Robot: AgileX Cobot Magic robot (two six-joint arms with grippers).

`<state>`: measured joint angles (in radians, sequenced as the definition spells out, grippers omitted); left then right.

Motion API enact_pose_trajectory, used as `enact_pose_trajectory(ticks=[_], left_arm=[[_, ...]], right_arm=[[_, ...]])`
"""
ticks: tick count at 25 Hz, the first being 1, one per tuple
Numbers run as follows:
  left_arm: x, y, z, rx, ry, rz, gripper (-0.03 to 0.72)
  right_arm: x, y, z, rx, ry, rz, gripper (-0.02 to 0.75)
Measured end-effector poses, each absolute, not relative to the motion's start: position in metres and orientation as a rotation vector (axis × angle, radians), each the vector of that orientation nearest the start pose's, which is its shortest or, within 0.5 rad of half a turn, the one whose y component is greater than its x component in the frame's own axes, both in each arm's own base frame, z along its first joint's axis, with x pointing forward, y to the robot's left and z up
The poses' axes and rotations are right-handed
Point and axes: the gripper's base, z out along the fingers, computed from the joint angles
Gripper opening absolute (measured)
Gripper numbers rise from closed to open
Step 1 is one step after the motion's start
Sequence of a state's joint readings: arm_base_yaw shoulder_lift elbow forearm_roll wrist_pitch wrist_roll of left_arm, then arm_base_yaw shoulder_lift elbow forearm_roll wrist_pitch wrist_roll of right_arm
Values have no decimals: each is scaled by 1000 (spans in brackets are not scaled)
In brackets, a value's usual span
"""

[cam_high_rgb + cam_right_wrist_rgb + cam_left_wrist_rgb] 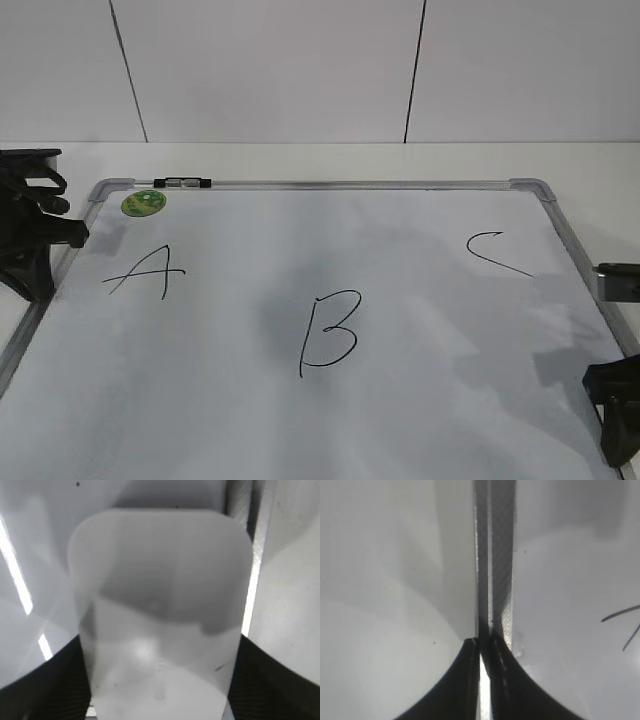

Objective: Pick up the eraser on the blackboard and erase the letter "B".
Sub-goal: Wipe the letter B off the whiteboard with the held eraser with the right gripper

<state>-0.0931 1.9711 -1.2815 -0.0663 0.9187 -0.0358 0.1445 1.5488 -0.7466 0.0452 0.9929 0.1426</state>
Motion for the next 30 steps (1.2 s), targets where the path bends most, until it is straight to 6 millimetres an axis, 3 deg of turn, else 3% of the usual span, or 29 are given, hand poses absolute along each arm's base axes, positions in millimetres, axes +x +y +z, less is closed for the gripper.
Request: enact_pose_trajectory(ticks=[9, 20, 25, 30], left_arm=[[367, -39, 153, 28, 3091, -88, 19], [368, -39, 153, 28, 3090, -88, 19], [368, -39, 153, 28, 3090, -88, 19], [368, -39, 153, 28, 3090, -88, 19]], right_arm=[[234, 40, 187, 61, 3286, 67, 542], [262, 47, 219, 39, 3150, 104, 541], [281, 73, 237, -105, 3075, 100, 541], [299, 118, 228, -257, 3110, 112, 541]])
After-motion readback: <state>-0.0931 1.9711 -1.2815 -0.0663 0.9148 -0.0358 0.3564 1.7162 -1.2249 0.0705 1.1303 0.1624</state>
